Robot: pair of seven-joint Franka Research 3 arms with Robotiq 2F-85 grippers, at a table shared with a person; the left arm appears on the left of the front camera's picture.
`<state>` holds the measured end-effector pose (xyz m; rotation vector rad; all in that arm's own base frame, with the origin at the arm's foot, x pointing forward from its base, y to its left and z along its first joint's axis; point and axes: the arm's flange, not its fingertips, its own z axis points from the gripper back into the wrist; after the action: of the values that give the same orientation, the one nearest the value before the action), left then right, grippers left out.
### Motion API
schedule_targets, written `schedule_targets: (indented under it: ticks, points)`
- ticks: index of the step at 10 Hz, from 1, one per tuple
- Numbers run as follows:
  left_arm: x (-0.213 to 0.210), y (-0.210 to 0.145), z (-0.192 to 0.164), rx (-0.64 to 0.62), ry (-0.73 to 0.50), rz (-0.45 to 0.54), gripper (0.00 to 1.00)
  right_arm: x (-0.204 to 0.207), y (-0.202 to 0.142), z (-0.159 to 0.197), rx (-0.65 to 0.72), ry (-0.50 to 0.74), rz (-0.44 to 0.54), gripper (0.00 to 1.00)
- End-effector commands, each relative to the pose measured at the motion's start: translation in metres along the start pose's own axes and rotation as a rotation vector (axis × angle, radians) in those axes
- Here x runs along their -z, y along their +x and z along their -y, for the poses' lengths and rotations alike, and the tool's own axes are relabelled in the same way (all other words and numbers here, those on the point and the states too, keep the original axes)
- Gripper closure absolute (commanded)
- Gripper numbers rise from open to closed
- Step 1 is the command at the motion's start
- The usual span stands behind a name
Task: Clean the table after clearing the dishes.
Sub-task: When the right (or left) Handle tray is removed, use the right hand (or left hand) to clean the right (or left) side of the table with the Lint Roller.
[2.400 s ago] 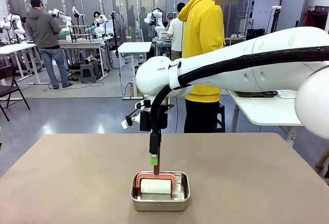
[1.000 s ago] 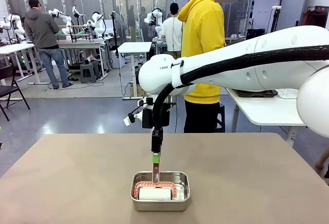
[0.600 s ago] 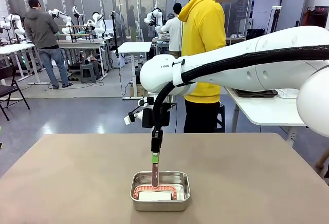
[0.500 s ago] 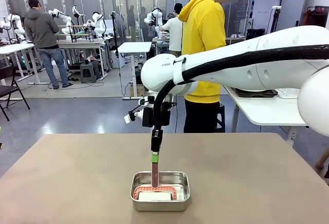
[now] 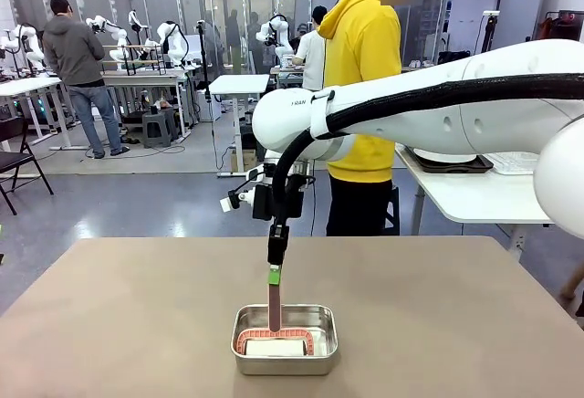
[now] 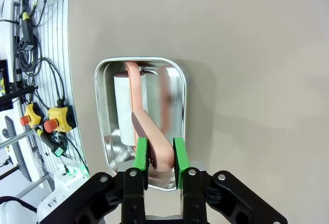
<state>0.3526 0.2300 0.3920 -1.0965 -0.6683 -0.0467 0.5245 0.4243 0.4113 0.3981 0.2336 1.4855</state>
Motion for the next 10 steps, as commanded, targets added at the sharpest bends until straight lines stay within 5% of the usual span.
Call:
schedule_targets:
  ticks: [1, 5, 6, 10]
  points:
    - [-0.001, -0.001, 0.001, 0.003, 0.007, 0.011, 0.0, 0.003, -0.001, -0.004, -0.02, -0.013, -0.008, 0.94]
    - [-0.001, -0.001, 0.001, 0.003, 0.007, 0.011, 0.0, 0.002, -0.002, 0.0, 0.037, -0.001, -0.014, 0.94]
    - [-0.001, -0.001, 0.001, 0.003, 0.007, 0.011, 0.0, 0.002, -0.002, 0.001, 0.035, 0.01, -0.018, 0.69]
    - [-0.001, -0.001, 0.001, 0.003, 0.007, 0.011, 0.0, 0.002, -0.003, 0.011, 0.022, 0.15, 0.036, 0.37]
